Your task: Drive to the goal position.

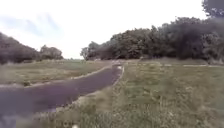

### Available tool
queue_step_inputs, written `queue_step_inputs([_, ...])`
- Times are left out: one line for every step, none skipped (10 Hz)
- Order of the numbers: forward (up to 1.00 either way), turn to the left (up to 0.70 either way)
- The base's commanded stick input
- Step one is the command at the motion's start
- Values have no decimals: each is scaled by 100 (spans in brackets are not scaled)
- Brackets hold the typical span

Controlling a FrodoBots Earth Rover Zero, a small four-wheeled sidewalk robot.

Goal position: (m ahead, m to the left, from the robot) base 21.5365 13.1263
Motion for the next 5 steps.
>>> queue_step_inputs([100,0])
queue_step_inputs([100,0])
queue_step_inputs([100,0])
queue_step_inputs([100,0])
queue_step_inputs([100,0])
